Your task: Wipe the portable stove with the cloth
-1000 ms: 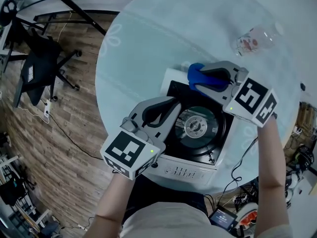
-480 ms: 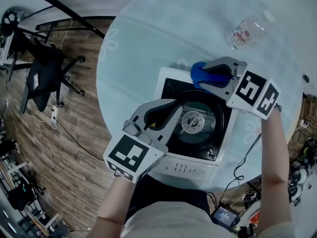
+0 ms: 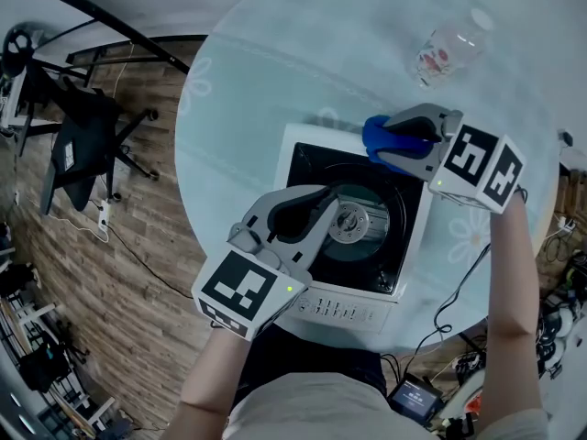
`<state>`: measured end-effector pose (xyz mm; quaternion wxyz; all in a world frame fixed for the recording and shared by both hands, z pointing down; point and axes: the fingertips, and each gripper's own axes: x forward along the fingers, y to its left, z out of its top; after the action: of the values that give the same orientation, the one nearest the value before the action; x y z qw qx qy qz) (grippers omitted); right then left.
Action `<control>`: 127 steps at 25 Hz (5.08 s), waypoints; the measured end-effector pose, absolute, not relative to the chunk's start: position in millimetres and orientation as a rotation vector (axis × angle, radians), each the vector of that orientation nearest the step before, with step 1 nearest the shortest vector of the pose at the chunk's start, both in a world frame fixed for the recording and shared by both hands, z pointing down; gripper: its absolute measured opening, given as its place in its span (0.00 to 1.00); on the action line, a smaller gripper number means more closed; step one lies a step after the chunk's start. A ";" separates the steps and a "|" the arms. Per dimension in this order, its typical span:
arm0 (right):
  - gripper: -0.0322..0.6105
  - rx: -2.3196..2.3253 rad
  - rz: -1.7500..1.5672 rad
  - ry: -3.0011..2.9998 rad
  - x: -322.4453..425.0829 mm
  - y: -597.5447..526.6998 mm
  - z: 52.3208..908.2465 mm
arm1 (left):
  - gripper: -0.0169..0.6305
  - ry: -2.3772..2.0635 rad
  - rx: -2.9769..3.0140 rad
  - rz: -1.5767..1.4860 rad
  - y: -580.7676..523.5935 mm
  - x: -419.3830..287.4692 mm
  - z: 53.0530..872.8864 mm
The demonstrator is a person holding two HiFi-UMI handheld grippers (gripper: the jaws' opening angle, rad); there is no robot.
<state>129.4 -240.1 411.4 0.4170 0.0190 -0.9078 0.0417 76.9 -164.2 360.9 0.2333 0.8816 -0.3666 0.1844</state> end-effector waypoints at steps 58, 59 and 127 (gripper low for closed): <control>0.24 0.943 0.378 -2.206 242.7 -204.1 415.7 | 0.10 -0.726 2.532 0.552 -85.4 83.1 362.6; 0.24 0.954 0.381 -2.206 243.4 -201.6 416.0 | 0.10 -0.715 2.537 0.556 -83.0 83.8 362.6; 0.22 1.115 0.394 -2.004 226.0 -35.4 418.0 | 0.10 -0.358 2.640 0.621 15.3 74.2 361.5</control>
<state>226.0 -35.4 418.0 0.3962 0.4400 -0.7908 0.1554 74.2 15.3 361.5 0.2015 0.9453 -0.1282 0.2222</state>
